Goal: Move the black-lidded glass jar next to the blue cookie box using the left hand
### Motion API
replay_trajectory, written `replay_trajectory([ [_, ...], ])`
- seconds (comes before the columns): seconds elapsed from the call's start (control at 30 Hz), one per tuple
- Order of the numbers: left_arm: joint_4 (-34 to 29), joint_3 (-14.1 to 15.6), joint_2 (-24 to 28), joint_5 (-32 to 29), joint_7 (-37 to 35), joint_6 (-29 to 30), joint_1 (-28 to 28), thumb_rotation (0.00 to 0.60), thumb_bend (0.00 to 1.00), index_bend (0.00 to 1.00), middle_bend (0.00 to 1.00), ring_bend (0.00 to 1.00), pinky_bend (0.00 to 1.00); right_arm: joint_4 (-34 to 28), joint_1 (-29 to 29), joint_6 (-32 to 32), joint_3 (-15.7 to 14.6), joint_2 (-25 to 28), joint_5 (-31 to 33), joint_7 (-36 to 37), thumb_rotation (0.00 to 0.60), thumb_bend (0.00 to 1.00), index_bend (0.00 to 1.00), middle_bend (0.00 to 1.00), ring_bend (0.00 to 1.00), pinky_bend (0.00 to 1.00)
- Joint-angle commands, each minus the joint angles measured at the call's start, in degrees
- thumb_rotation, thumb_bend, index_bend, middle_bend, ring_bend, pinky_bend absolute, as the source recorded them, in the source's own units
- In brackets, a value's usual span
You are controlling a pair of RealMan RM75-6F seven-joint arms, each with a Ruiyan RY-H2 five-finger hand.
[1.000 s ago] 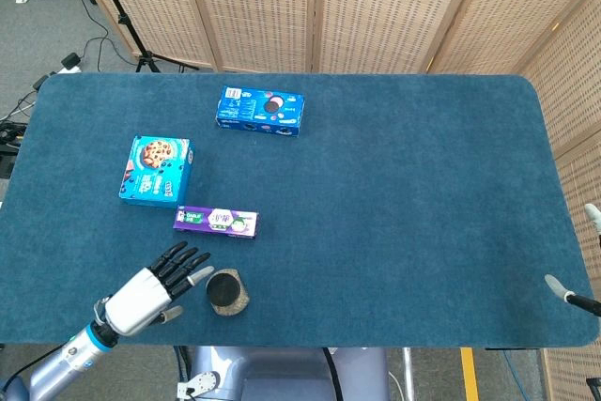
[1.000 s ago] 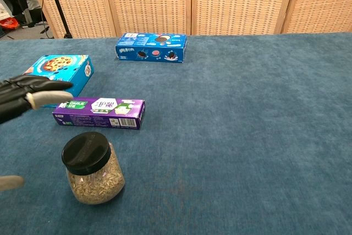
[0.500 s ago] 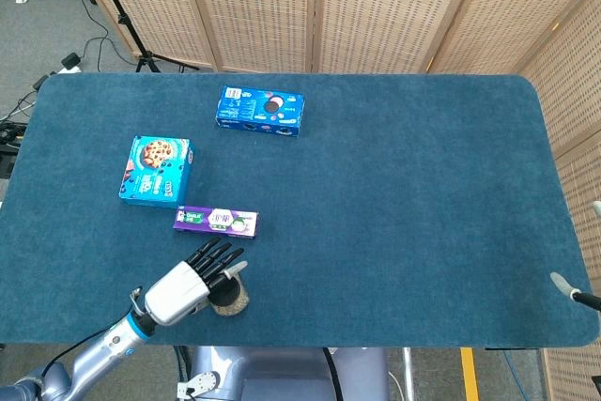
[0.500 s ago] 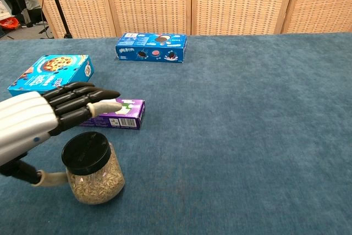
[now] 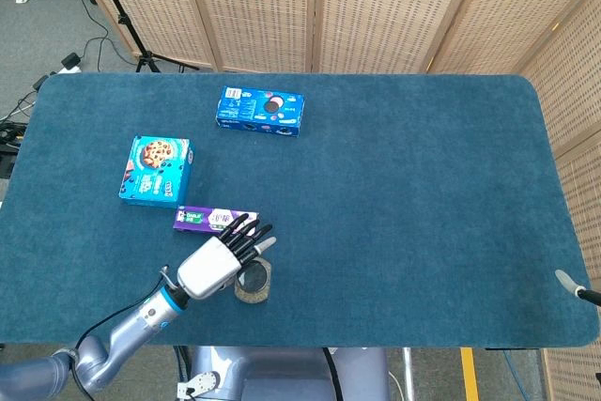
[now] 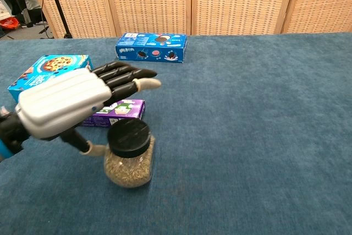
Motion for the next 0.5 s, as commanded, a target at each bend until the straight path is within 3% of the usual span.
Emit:
replay_trajectory([
  [0.03,-0.84,-1.75,-0.9,-1.52,2.23,-2.12,-1.71,0.6,0.0,0.0,0.0,0.0,0.0,0.02,0.1,-0.18,0.01,-0.07,0.08,-0.19,0.6,0.0,0.0,0.0,0.0,0.0],
  [0.5,-1.43,-3.83,-5.06,-6.09,7.71,-8.15,-5.5,0.6,0.0,0.0,0.0,0.0,0.0,-0.05,0.13,-0.35,0.08,-0.12,0.29,-0.47,0.6,0.0,0.0,0.0,0.0,0.0],
])
